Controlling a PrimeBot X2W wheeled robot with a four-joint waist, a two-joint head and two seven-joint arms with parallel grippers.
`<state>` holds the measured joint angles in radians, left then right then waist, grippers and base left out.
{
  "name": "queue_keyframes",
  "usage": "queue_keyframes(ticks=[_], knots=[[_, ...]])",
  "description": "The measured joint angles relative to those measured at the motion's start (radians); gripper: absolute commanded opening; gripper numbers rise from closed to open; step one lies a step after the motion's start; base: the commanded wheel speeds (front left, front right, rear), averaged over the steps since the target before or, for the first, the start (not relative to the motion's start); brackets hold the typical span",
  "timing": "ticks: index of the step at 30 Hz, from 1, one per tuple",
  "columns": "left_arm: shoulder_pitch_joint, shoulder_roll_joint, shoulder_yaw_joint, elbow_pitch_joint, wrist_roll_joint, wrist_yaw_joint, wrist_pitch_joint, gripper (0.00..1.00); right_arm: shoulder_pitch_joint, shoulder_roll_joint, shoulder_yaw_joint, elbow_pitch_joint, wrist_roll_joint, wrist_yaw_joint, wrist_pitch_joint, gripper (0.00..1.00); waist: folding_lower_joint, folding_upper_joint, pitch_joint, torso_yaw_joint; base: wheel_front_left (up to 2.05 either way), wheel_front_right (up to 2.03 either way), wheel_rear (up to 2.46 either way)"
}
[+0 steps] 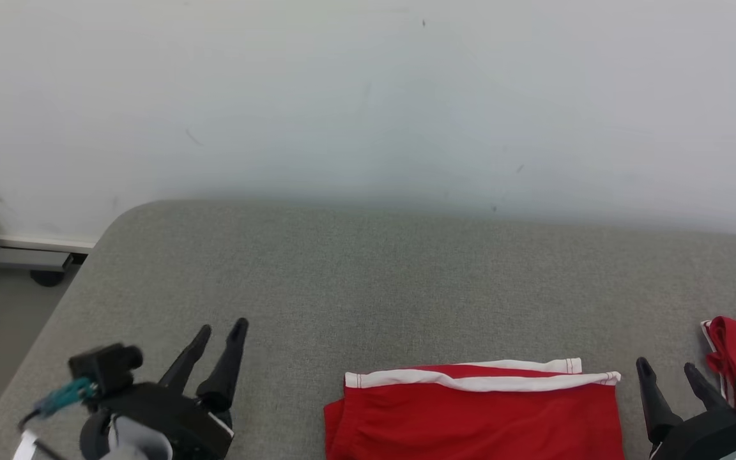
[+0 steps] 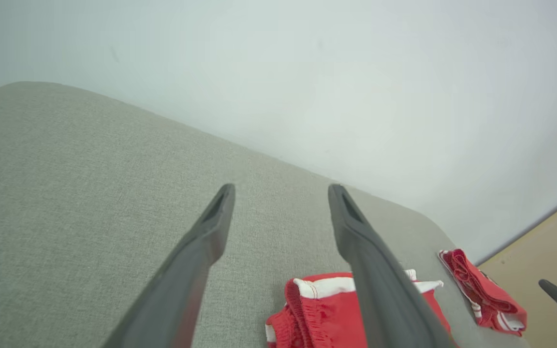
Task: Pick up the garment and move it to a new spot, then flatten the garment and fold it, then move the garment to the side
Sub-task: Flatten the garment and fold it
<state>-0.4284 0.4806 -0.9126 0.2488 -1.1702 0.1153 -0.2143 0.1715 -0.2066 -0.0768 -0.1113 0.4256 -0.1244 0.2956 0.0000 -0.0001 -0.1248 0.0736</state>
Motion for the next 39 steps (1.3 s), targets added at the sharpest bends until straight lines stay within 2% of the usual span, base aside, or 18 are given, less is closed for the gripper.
queue_keyframes(ticks=[3, 8, 12, 16, 20, 27, 34, 39], knots=[[0.065, -0.006, 0.056, -0.022, -0.026, 0.008, -0.078, 1.0, 0.0, 0.028, -0.004, -0.015, -0.009, 0.0, -0.037, 1.0, 0.0, 0.0, -0.014, -0.002, 0.0, 0.0, 0.0], [0.169, -0.022, 0.164, -0.069, -0.031, 0.009, -0.049, 1.0, -0.001, 0.072, -0.001, -0.011, -0.022, 0.0, -0.124, 1.0, 0.0, 0.0, -0.028, -0.018, 0.0, 0.0, 0.0], [0.231, -0.021, 0.243, -0.078, 0.016, 0.009, -0.045, 1.0, -0.001, 0.105, 0.02, 0.009, -0.023, 0.0, -0.173, 1.0, -0.0001, 0.0, -0.03, -0.032, 0.0, 0.0, 0.0], [0.282, -0.002, 0.241, -0.073, 0.05, 0.009, -0.044, 1.0, -0.001, 0.112, 0.044, 0.036, -0.028, 0.0, -0.205, 1.0, 0.0, 0.0, -0.03, -0.044, 0.0, 0.0, 0.0], [0.325, 0.036, 0.193, -0.063, 0.105, 0.009, -0.044, 1.0, -0.003, 0.115, 0.069, 0.055, -0.034, 0.001, -0.227, 1.0, -0.0001, 0.0, -0.029, -0.055, 0.0, 0.0, 0.0], [0.343, 0.057, 0.19, -0.045, 0.173, 0.009, -0.032, 1.0, -0.044, 0.124, 0.105, 0.095, -0.042, 0.01, -0.257, 1.0, 0.0002, 0.0, -0.022, -0.064, 0.0, 0.0, 0.0], [0.339, 0.057, 0.203, -0.033, 0.268, 0.009, -0.022, 1.0, -0.058, 0.125, 0.113, 0.13, -0.059, 0.012, -0.276, 1.0, 0.0001, 0.0002, -0.018, -0.062, 0.0, 0.0, 0.0], [0.334, 0.03, 0.27, -0.048, 0.286, 0.009, -0.026, 1.0, -0.058, 0.125, 0.104, 0.147, -0.059, 0.012, -0.292, 1.0, 0.0002, 0.0002, -0.016, -0.058, 0.0, 0.0, 0.0]])
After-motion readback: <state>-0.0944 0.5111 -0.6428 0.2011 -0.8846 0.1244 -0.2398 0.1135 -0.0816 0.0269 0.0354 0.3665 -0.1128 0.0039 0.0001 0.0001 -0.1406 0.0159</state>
